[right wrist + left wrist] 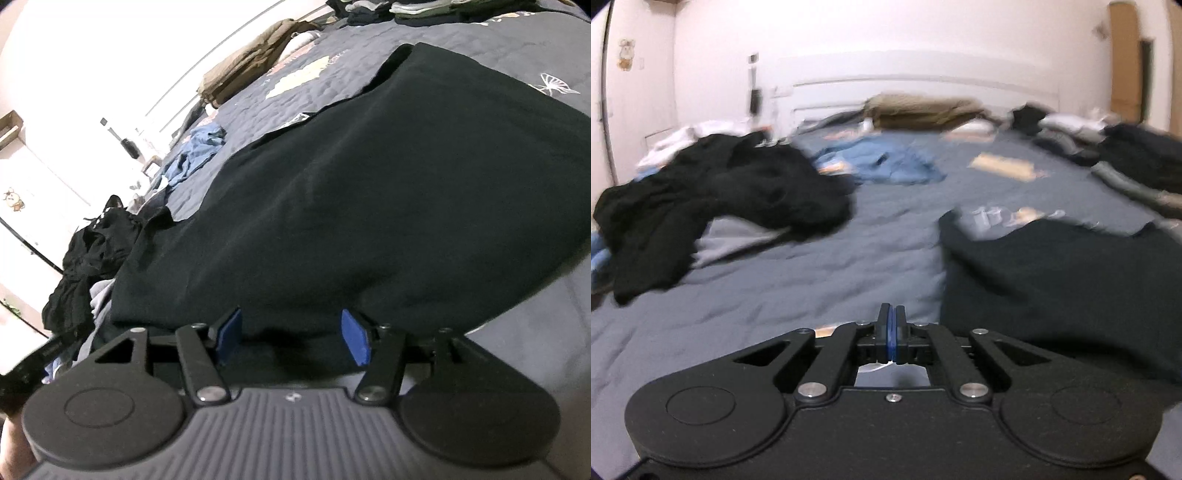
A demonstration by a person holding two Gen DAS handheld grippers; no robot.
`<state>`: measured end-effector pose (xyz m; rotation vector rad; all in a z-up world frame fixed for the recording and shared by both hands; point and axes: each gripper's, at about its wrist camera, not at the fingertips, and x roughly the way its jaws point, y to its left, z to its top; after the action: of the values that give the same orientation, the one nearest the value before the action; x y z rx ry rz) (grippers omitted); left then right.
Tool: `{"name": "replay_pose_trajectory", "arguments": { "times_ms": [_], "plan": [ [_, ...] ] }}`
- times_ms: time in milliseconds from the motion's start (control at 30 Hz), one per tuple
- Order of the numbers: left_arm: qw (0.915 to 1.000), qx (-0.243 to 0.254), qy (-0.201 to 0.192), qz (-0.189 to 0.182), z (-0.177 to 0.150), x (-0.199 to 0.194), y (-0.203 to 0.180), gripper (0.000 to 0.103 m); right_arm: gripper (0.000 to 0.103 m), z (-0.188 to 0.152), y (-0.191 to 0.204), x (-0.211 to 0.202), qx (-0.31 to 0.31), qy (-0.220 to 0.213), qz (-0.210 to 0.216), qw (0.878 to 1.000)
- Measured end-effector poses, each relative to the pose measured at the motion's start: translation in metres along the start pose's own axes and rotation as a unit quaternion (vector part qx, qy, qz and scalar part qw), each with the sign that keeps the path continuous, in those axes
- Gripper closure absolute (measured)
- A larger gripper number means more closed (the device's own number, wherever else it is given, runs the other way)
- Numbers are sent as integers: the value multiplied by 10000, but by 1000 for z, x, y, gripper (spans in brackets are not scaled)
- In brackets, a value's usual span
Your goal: Fold clothes
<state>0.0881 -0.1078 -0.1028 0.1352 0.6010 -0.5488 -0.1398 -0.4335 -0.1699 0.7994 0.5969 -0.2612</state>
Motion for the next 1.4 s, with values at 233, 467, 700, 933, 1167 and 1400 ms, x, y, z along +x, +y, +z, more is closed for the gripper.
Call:
{"name": "replay_pose_trajectory", "arguments": {
  "times_ms": [233,467,700,933,1167,1400],
  "plan": [
    [9963,-495,14,-697,-15,-42,6,63,43,2,-1,-1,65,27,-2,10000],
    [9910,1066,229,-772,-46,-48,-41,62,43,-1,7,-4,37,138,102,9998],
    [9660,2353,167,-1059,-61,-43,-59,86,43,-7,16,-7,-132,366,289,9988],
    [9655,1424,297,-2159,-36,-46,0,97,42,-5,17,-6,-149,526,383,9978],
    [9829,657,354,-1683,-22,-45,44,100,42,0,7,-14,29,388,284,9988],
    [9654,-1739,344,-1914,-33,-53,52,44,41,-9,26,-18,-48,506,804,9955]
  ]
}}
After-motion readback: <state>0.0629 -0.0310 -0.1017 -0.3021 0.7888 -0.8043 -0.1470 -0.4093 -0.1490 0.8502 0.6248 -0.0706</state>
